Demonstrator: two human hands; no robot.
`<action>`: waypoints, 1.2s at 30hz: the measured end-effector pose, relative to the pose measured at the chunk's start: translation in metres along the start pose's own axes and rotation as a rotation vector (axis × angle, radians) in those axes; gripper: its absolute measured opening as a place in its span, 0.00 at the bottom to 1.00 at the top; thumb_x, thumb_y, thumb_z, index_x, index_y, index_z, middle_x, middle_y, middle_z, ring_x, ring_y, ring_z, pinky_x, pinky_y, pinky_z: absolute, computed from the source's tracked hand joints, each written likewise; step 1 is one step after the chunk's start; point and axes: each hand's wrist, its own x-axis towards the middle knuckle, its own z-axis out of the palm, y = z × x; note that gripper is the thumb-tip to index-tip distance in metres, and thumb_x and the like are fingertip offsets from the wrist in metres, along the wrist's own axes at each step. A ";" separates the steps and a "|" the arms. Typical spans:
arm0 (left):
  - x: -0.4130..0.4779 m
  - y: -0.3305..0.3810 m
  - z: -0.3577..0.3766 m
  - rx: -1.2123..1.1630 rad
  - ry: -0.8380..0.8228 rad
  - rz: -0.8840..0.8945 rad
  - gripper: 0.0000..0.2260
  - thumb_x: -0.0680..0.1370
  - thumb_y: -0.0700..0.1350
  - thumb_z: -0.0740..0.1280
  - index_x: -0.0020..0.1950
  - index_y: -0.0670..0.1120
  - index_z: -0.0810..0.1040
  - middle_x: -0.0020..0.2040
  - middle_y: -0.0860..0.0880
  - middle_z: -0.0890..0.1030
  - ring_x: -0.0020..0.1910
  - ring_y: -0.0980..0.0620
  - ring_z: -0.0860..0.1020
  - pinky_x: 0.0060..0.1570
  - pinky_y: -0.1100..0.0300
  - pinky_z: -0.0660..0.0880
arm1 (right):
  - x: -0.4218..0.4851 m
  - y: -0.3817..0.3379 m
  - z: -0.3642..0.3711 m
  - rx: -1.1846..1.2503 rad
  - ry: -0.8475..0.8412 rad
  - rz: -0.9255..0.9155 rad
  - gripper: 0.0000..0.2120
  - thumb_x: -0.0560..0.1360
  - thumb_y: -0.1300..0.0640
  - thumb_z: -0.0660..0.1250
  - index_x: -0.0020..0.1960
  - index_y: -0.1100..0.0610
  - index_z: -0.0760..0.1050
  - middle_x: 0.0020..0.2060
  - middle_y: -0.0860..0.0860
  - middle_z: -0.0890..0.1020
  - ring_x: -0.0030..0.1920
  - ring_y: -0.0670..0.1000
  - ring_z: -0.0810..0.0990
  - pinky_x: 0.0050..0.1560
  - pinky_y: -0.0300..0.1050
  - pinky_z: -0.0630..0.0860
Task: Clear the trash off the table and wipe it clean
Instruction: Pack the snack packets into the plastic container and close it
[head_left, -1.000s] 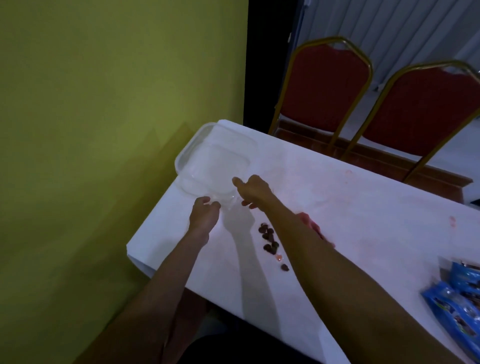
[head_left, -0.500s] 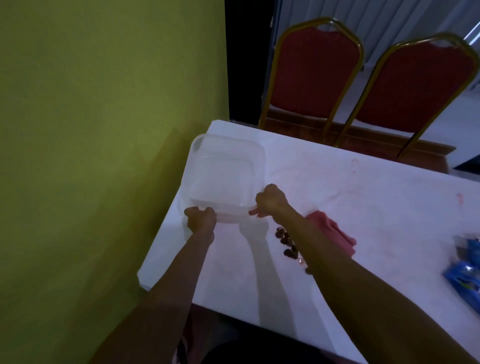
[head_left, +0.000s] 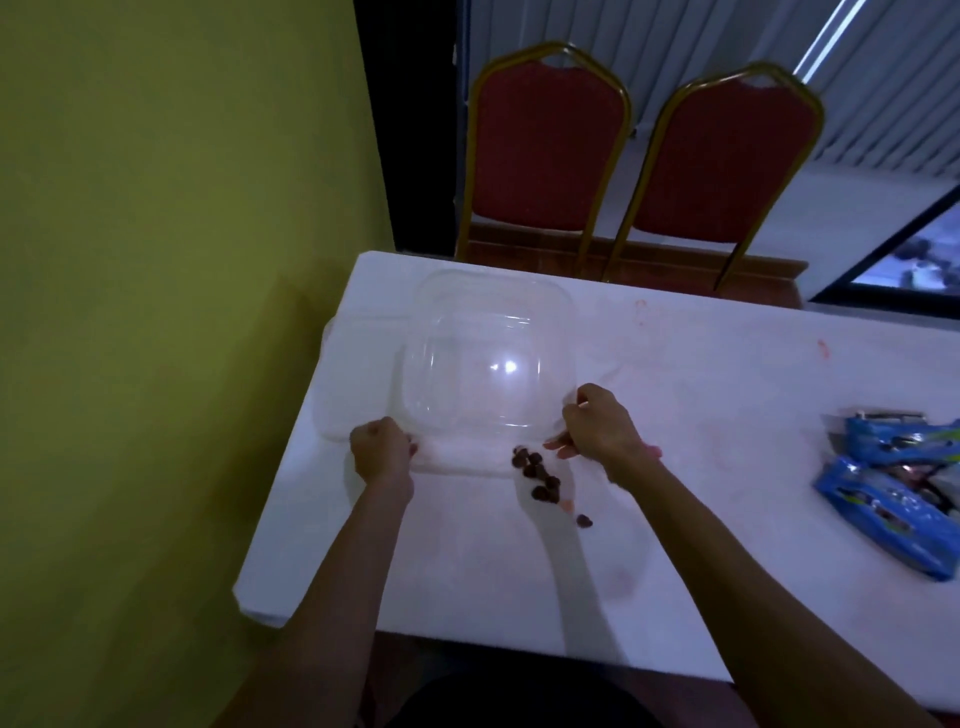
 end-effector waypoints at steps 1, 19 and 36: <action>-0.005 0.004 0.003 -0.019 -0.043 0.011 0.16 0.76 0.39 0.60 0.60 0.36 0.77 0.43 0.42 0.80 0.33 0.48 0.78 0.32 0.58 0.75 | -0.005 0.004 -0.006 -0.019 0.014 0.003 0.07 0.83 0.62 0.56 0.57 0.61 0.71 0.43 0.58 0.84 0.35 0.52 0.87 0.30 0.40 0.79; -0.209 -0.060 0.097 0.389 -0.750 0.267 0.23 0.77 0.65 0.61 0.54 0.48 0.83 0.52 0.48 0.85 0.52 0.46 0.83 0.48 0.51 0.77 | -0.088 0.165 -0.187 0.012 0.243 -0.057 0.11 0.84 0.58 0.57 0.65 0.55 0.72 0.46 0.54 0.82 0.37 0.52 0.85 0.35 0.44 0.81; -0.330 -0.227 0.156 0.626 -0.597 0.150 0.15 0.71 0.30 0.61 0.48 0.47 0.78 0.47 0.45 0.81 0.44 0.44 0.79 0.45 0.44 0.79 | -0.119 0.344 -0.319 -0.120 -0.062 0.113 0.13 0.79 0.56 0.60 0.63 0.53 0.68 0.48 0.56 0.84 0.36 0.51 0.87 0.39 0.45 0.80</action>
